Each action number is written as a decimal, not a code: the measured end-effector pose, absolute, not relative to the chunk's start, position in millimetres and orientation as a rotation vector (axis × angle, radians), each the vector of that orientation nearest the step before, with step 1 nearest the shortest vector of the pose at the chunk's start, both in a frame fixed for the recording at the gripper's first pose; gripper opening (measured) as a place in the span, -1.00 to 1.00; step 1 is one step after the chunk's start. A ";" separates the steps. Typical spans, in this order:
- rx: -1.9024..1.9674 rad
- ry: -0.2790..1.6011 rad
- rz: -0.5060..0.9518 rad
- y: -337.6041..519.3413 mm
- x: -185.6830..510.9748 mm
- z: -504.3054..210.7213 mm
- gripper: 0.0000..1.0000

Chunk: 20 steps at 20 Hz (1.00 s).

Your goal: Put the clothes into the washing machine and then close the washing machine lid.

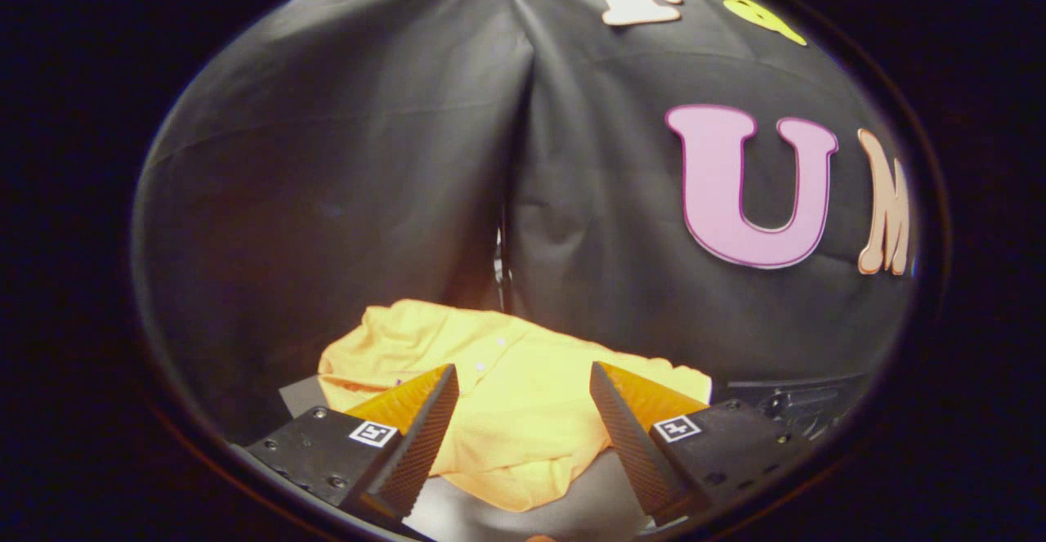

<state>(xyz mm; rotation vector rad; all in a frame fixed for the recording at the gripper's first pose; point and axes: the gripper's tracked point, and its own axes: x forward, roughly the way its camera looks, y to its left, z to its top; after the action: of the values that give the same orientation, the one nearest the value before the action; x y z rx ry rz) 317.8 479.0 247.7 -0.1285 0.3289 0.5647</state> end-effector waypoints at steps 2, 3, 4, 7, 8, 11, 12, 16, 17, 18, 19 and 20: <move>-0.159 0.404 0.534 475.0 325.7 226.6 0.96; -0.162 0.439 0.525 476.4 329.9 215.4 0.97; -0.161 0.480 0.526 477.9 331.3 206.4 0.97; -0.162 0.567 0.532 479.2 332.6 185.5 0.98; -0.166 0.579 0.534 480.3 332.9 181.9 0.97; -0.165 0.601 0.542 488.4 338.2 175.0 0.97; -0.163 0.614 0.543 489.8 340.5 172.7 0.95; -0.146 0.628 0.543 489.6 348.1 175.5 0.93; -0.144 0.633 0.540 488.0 348.2 175.3 0.93; -0.152 0.634 0.536 487.3 349.0 175.4 0.90; -0.167 0.634 0.536 487.1 347.9 174.0 0.88; -0.196 0.628 0.534 487.1 348.1 172.2 0.86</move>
<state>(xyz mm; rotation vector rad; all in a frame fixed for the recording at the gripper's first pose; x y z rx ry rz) 348.1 487.1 172.2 -0.1956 0.6281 0.5342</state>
